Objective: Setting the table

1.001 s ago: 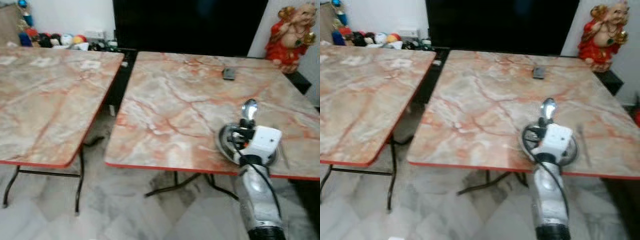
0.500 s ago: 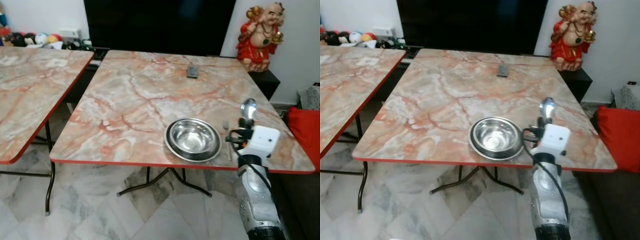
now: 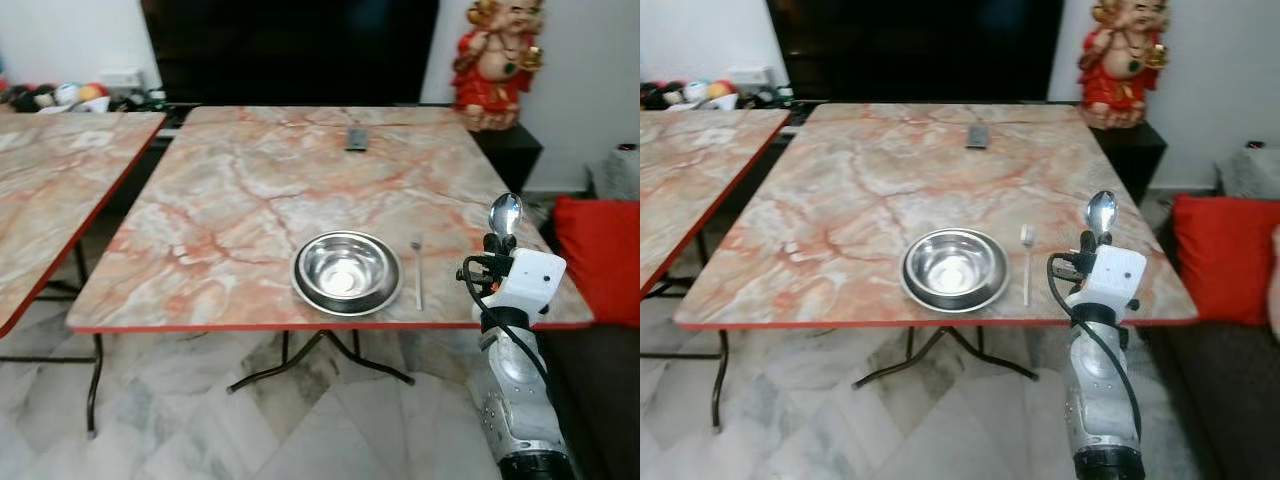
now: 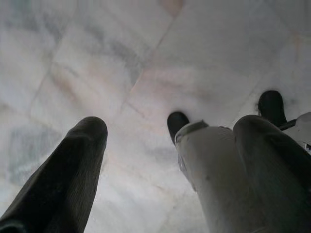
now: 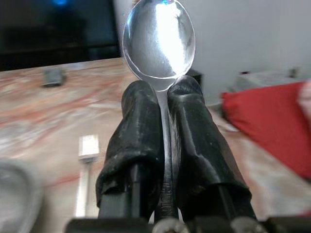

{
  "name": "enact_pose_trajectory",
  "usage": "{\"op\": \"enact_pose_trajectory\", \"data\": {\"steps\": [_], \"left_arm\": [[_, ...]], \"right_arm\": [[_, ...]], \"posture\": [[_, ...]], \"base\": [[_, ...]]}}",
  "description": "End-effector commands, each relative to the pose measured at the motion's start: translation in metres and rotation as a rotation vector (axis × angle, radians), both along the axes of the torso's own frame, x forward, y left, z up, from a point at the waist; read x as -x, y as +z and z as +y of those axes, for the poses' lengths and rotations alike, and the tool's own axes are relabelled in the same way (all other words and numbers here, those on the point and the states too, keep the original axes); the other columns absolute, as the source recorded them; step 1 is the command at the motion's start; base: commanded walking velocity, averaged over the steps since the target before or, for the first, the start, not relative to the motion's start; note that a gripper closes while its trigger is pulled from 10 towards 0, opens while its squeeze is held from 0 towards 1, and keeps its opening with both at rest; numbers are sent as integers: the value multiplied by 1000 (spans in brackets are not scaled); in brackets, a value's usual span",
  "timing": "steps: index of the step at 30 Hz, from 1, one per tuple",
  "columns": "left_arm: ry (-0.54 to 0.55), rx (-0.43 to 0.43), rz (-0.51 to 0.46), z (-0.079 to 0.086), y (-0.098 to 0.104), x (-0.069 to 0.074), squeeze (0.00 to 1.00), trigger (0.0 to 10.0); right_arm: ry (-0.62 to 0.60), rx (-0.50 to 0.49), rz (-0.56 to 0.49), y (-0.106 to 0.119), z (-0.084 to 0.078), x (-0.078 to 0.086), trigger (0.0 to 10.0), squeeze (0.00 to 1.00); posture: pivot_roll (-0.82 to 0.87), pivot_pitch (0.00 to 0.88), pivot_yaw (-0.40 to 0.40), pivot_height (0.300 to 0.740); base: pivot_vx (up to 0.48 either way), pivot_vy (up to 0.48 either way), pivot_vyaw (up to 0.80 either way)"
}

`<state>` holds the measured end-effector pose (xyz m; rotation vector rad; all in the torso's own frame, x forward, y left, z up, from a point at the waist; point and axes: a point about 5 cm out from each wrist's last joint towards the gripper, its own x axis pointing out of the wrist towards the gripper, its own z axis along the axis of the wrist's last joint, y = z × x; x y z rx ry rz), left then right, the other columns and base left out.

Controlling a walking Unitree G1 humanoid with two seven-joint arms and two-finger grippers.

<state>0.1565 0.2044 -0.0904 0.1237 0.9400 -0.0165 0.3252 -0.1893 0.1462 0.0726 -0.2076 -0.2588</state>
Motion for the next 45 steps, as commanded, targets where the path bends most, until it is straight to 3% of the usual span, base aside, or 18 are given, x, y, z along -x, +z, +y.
{"op": "enact_pose_trajectory", "data": {"steps": [1, 24, 31, 39, 45], "left_arm": [[0, -3, 17, 1, -1, 3, 0, 10000], [2, -7, 19, 1, -1, 2, 0, 10000], [2, -10, 17, 1, -1, 1, 0, 10000], [-3, -5, 22, 1, -1, 1, 0, 10000], [-9, -2, 24, 2, 0, 0, 0, 10000]], "right_arm": [[-9, 0, -5, 2, -2, -1, 10000, 0], [-12, 0, -21, 4, 1, -3, 10000, 0], [-22, 2, -18, 4, 1, -4, 10000, 0], [-65, 34, 24, 0, -10, -3, 10000, 0], [-40, 64, 144, -14, -11, -3, 10000, 0]], "posture": [[-34, 50, 0, 740], [-25, 59, 4, 740], [-26, 63, 3, 740], [-36, 75, 5, 740], [-42, 84, 13, 740]], "base": [[0, 0, -750], [285, 0, -33], [0, 0, 0], [0, 0, 0], [0, 0, 0]]}}
